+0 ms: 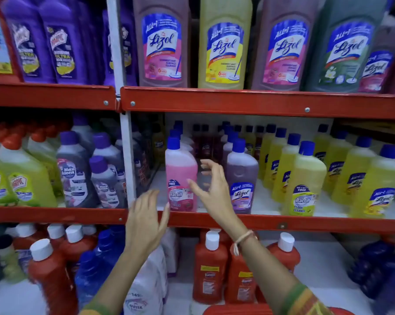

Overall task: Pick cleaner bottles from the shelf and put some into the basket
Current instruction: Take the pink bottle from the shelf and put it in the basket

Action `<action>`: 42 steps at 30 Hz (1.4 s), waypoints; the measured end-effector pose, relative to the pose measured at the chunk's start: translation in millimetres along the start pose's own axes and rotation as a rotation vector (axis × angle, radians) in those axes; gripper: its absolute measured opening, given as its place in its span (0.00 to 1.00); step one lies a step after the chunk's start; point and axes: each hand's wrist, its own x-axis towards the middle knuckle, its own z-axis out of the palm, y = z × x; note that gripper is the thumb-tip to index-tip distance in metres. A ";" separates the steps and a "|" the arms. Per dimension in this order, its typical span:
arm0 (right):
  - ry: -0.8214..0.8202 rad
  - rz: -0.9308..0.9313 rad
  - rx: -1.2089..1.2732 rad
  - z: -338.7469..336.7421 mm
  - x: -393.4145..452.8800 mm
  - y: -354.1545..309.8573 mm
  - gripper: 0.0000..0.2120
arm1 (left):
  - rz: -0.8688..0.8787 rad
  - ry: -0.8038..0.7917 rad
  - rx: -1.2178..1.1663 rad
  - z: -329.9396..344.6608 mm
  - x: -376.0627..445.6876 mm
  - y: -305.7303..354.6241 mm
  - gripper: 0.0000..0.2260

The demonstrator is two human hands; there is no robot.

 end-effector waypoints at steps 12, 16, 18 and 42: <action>-0.158 0.435 0.402 56.4 1.2 38.7 0.22 | 0.166 -0.243 0.096 32.3 -10.0 -40.2 0.28; 0.049 0.316 0.375 58.2 -3.8 24.0 0.21 | 0.181 -0.251 0.107 31.5 -12.9 -40.9 0.28; 0.174 0.208 0.245 51.7 -5.2 9.9 0.24 | 0.171 -0.256 0.107 30.8 -13.4 -40.3 0.27; -0.220 0.357 1.162 -67.7 -75.6 -40.9 0.30 | 0.090 -0.248 0.128 32.0 -15.7 -31.1 0.40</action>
